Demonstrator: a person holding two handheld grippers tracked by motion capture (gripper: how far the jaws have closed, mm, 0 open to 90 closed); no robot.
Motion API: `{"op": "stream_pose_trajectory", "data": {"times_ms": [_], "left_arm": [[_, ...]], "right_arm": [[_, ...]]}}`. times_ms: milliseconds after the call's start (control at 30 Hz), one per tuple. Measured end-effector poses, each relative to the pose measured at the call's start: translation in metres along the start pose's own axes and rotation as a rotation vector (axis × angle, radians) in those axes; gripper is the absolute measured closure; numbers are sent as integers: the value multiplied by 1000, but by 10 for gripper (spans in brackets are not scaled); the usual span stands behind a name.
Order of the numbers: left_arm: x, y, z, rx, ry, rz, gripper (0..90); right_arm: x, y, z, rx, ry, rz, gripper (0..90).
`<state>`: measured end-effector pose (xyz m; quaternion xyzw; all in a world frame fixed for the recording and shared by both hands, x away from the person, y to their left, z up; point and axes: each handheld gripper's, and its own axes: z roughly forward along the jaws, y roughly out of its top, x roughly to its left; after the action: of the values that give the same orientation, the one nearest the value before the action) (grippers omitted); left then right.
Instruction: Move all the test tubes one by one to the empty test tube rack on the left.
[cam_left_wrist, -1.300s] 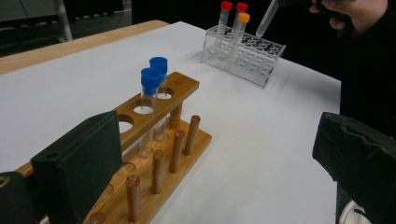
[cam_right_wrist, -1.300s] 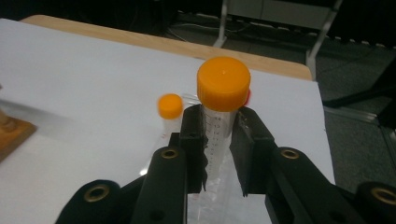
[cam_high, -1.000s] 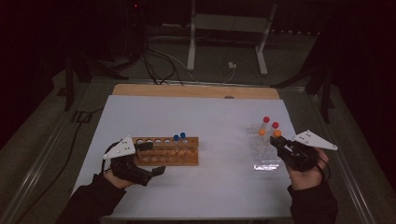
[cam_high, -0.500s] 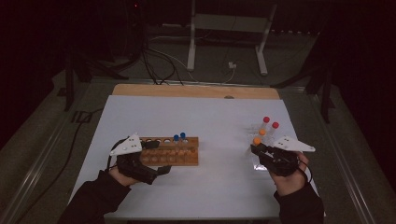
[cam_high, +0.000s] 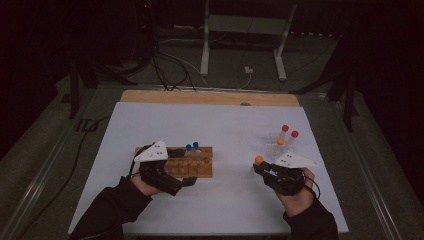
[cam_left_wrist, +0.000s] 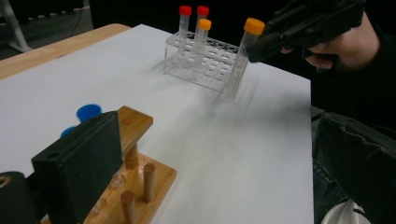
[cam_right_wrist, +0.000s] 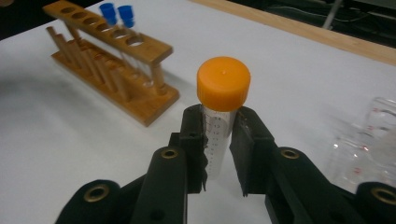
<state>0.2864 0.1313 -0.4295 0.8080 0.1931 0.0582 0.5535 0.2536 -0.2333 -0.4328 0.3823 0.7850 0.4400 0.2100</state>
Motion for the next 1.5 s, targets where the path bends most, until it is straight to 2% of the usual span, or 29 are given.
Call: {"op": "stream_pose_trajectory", "data": {"times_ms": [267, 400, 500, 1033, 1400, 1500], "left_arm": [[-2, 8, 14, 12, -25, 13, 26], [-3, 14, 20, 4, -42, 9, 36], [-4, 19, 26, 11, -48, 22, 38], [-20, 41, 71, 27, -108, 68, 90], [-29, 47, 92, 26, -130, 91, 393], [-32, 49, 97, 33, -137, 100, 452]], "right_arm": [[11, 1, 4, 8, 39, -17, 748], [16, 2, 4, 10, 49, -31, 748], [18, 2, 4, 8, 54, -36, 748], [34, 2, 10, 26, 100, -70, 748], [36, 2, 11, 30, 108, -75, 748], [36, 2, 11, 30, 109, -78, 748]]}}
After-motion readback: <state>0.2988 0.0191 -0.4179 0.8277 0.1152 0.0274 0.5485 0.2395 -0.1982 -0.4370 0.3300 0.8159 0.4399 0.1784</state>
